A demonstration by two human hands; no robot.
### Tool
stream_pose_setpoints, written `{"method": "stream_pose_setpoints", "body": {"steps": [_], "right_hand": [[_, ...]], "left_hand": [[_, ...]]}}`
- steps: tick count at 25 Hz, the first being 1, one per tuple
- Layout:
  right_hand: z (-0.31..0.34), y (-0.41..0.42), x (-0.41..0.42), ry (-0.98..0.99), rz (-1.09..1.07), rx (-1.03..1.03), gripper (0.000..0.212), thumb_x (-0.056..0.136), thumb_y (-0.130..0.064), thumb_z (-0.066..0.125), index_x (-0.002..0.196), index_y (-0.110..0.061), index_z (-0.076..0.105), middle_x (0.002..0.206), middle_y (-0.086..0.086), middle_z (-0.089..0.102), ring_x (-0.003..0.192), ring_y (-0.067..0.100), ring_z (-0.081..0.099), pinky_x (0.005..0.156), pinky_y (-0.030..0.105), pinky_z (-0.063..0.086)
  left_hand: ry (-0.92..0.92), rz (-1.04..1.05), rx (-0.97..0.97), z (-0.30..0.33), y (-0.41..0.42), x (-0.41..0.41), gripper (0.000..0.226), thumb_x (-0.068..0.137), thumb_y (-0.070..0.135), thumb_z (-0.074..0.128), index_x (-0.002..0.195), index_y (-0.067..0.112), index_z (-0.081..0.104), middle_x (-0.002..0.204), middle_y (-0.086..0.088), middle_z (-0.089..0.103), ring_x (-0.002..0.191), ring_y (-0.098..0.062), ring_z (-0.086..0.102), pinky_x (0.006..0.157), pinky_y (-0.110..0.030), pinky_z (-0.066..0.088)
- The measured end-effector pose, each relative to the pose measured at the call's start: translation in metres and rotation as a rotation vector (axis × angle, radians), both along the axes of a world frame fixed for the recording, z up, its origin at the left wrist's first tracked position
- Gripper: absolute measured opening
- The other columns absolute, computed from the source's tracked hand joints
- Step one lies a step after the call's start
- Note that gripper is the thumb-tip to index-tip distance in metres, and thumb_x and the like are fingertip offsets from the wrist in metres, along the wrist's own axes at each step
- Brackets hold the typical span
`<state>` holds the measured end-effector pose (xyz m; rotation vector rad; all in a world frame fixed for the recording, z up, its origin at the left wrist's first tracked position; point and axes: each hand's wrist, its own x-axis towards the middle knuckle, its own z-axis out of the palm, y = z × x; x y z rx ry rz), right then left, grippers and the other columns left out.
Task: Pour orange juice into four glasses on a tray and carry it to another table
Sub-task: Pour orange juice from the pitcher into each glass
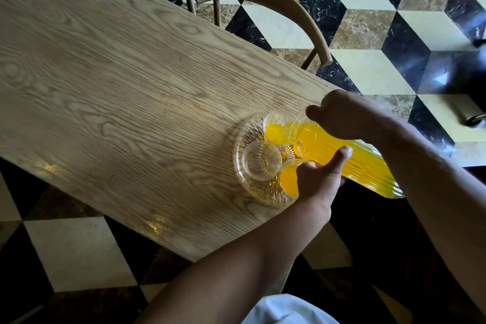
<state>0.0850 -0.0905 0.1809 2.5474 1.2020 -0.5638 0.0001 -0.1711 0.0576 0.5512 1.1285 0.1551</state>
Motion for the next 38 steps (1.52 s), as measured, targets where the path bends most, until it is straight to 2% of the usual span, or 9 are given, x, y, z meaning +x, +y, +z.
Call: {"method": "stream_pose_setpoints", "body": {"steps": [10, 19, 24, 27, 31, 34, 38], "right_hand": [[0.000, 0.001, 0.002, 0.051, -0.015, 0.024, 0.051, 0.101, -0.047, 0.046, 0.068, -0.009, 0.052, 0.060, 0.008, 0.047, 0.049, 0.019, 0.040, 0.047, 0.027, 0.026], [0.000, 0.000, 0.003, 0.106, -0.044, 0.043, 0.050, 0.101, -0.046, 0.046, 0.077, -0.004, 0.059, 0.065, 0.010, 0.052, 0.056, 0.024, 0.046, 0.053, 0.030, 0.033], [-0.001, 0.001, 0.003, 0.098, -0.035, 0.041, 0.050, 0.100, -0.047, 0.046, 0.073, -0.006, 0.056, 0.063, 0.010, 0.051, 0.054, 0.024, 0.046, 0.053, 0.030, 0.034], [0.000, 0.002, 0.004, 0.102, -0.028, 0.050, 0.050, 0.100, -0.045, 0.046, 0.069, -0.007, 0.052, 0.062, 0.010, 0.050, 0.054, 0.024, 0.045, 0.052, 0.030, 0.033], [0.005, 0.001, 0.001, 0.059, -0.016, 0.046, 0.050, 0.102, -0.046, 0.043, 0.077, -0.005, 0.059, 0.066, 0.010, 0.053, 0.054, 0.022, 0.045, 0.047, 0.027, 0.027], [0.007, -0.002, 0.001, 0.056, 0.030, 0.049, 0.048, 0.105, -0.041, 0.042, 0.080, -0.003, 0.058, 0.071, 0.014, 0.056, 0.059, 0.025, 0.046, 0.048, 0.028, 0.029], [0.008, -0.004, 0.000, 0.084, -0.028, 0.098, 0.054, 0.104, -0.045, 0.043, 0.082, 0.002, 0.061, 0.067, 0.015, 0.055, 0.058, 0.027, 0.047, 0.048, 0.028, 0.030]], "left_hand": [[-0.052, 0.022, -0.032, 0.006, 0.002, 0.000, 0.068, 0.044, 0.062, 0.090, 0.065, 0.018, 0.043, 0.041, 0.009, 0.042, 0.044, -0.010, 0.046, 0.066, -0.040, 0.050], [-0.065, 0.015, -0.048, 0.009, 0.002, -0.002, 0.068, 0.043, 0.062, 0.090, 0.068, 0.017, 0.045, 0.041, 0.009, 0.045, 0.045, -0.010, 0.047, 0.067, -0.040, 0.050], [-0.061, 0.020, -0.051, 0.010, 0.003, -0.002, 0.069, 0.042, 0.061, 0.090, 0.070, 0.015, 0.047, 0.043, 0.008, 0.046, 0.050, -0.014, 0.050, 0.067, -0.040, 0.051], [-0.076, 0.017, -0.052, 0.011, 0.004, -0.002, 0.069, 0.042, 0.062, 0.090, 0.071, 0.015, 0.048, 0.041, 0.009, 0.046, 0.045, -0.010, 0.050, 0.067, -0.040, 0.052], [-0.069, 0.017, -0.030, 0.010, 0.006, -0.002, 0.069, 0.040, 0.063, 0.089, 0.070, 0.015, 0.050, 0.041, 0.009, 0.052, 0.042, -0.006, 0.053, 0.066, -0.037, 0.053], [-0.078, 0.035, -0.015, 0.010, 0.009, -0.003, 0.067, 0.039, 0.061, 0.091, 0.066, 0.016, 0.049, 0.042, 0.009, 0.055, 0.042, -0.005, 0.055, 0.065, -0.037, 0.053], [-0.062, 0.040, 0.012, 0.011, 0.009, -0.005, 0.065, 0.039, 0.061, 0.091, 0.063, 0.016, 0.051, 0.042, 0.008, 0.055, 0.052, -0.012, 0.055, 0.069, -0.039, 0.054]]}}
